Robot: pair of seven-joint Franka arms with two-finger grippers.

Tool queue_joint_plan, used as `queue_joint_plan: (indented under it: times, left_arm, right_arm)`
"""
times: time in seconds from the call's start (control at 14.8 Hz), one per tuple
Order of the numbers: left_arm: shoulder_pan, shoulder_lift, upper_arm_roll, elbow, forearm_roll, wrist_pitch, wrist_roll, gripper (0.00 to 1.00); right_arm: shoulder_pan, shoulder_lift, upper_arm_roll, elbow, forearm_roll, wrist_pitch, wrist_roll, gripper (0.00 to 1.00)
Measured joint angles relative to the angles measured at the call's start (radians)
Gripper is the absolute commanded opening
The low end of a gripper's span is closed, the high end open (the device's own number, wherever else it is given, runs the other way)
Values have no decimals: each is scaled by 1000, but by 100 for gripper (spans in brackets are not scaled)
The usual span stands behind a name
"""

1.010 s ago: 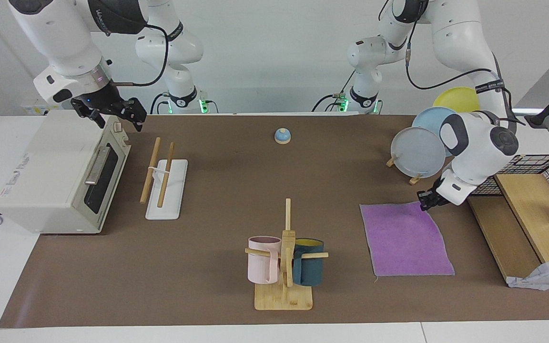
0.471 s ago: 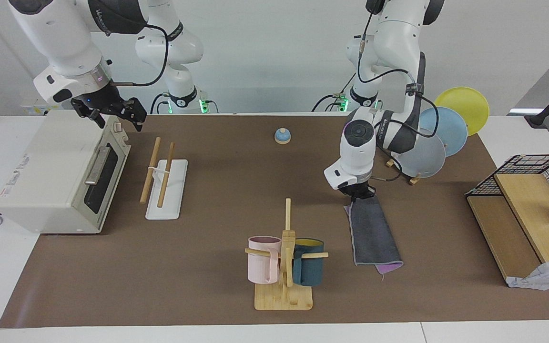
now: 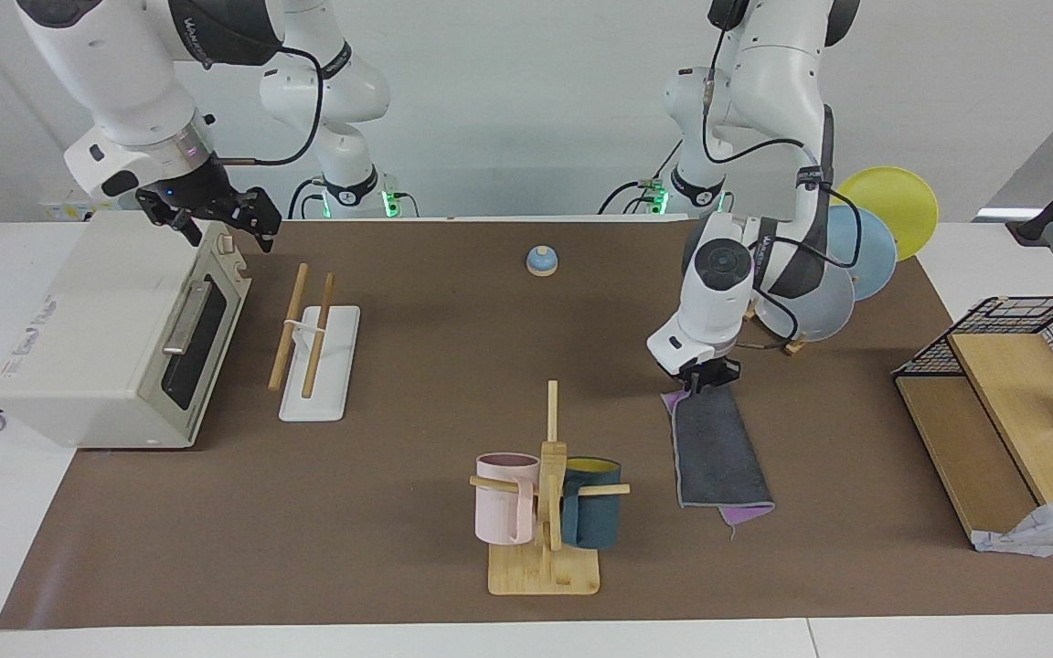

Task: Fold towel and hang on rack
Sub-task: 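Lift the purple towel with the left gripper, raising it off the table, then carry the towel toward the center while the right gripper approaches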

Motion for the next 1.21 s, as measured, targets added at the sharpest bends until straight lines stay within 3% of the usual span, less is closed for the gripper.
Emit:
queue_joint_plan:
  times: [0.27, 0.54, 0.88, 1.21]
  left_arm:
    - [108, -33, 2, 55, -163, -40, 57, 100]
    - [195, -30, 4, 41, -278, 12, 134, 100]
    - [216, 25, 3, 5, -383, 101, 177, 91]
    - [216, 56, -1, 5, -429, 124, 180, 71]
  right_arm:
    - [0, 0, 0, 0, 0, 0, 0, 100]
    - [0, 0, 0, 0, 0, 0, 0, 100]
    - [0, 0, 0, 0, 0, 0, 0, 100]
    - [0, 0, 0, 0, 0, 0, 0, 100]
